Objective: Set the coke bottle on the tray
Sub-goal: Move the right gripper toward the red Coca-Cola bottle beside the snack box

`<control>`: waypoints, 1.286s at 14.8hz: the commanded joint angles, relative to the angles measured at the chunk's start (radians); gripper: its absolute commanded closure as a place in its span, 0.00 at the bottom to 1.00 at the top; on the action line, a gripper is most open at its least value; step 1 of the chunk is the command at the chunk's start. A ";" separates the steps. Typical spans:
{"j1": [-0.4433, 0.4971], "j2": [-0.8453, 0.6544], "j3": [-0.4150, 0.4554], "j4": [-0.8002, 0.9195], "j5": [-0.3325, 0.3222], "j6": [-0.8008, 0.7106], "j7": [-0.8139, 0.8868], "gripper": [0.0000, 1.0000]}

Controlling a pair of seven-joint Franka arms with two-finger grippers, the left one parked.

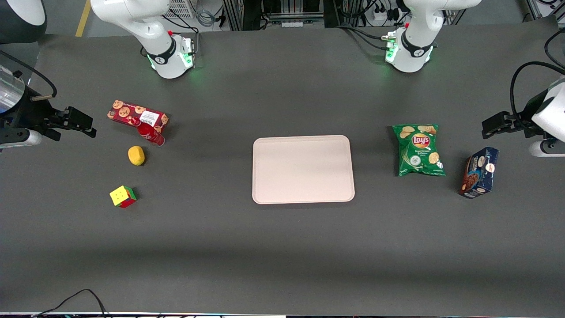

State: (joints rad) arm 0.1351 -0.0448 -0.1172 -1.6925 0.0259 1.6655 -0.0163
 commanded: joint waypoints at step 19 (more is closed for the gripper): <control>-0.005 -0.372 -0.001 -0.916 -0.115 0.538 -0.019 0.00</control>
State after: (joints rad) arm 0.1337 -0.3574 -0.1224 -2.4786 -0.0490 2.0872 -0.0162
